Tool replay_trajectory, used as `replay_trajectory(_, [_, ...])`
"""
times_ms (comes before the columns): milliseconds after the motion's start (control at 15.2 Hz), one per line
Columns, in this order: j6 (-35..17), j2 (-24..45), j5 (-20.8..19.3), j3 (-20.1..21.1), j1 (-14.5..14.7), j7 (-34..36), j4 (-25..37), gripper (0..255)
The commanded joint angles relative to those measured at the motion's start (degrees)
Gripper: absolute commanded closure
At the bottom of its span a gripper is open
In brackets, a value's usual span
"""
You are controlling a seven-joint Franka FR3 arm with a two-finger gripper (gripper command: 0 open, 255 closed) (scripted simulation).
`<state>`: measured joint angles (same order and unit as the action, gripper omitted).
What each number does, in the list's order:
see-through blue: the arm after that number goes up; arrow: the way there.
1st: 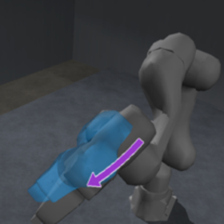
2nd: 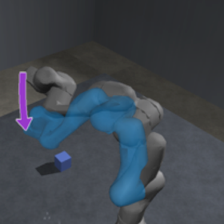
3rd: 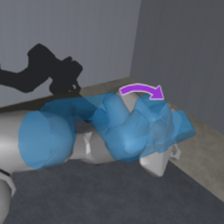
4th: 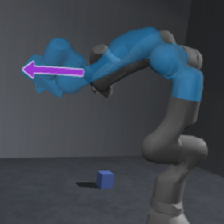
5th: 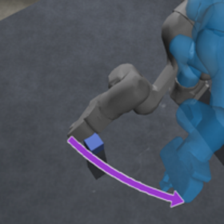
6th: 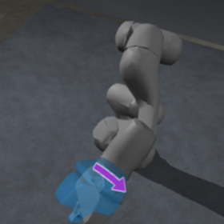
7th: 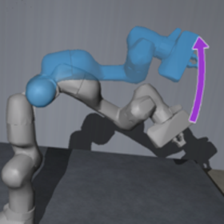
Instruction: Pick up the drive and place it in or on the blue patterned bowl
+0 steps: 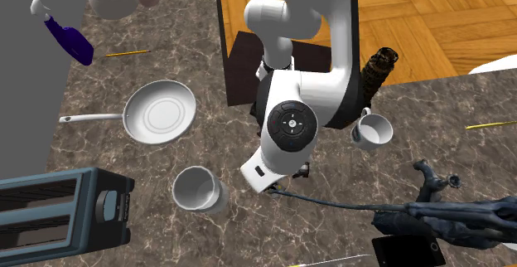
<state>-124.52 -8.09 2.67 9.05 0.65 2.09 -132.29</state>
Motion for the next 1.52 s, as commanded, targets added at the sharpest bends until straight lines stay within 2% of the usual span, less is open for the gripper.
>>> replay_trajectory(0, [-2.4, 4.6, -1.2, 0.5, 0.1, 0.8, 2.1, 0])
replay_trajectory(198, [-5.0, 10.2, -3.0, 0.9, 0.3, 1.9, 4.8, 0])
replay_trajectory(660, [-10.3, 13.6, -3.8, 0.8, 0.4, 2.5, 2.9, 0])
replay_trajectory(1188, [-10.7, 13.9, -3.9, 0.8, 0.5, 2.6, 2.7, 0])
replay_trajectory(1254, [-10.7, 13.9, -3.9, 0.8, 0.5, 2.6, 2.7, 255])
replay_trajectory(1452, [-10.7, 13.8, -3.9, 0.8, 0.5, 2.6, 2.7, 255])
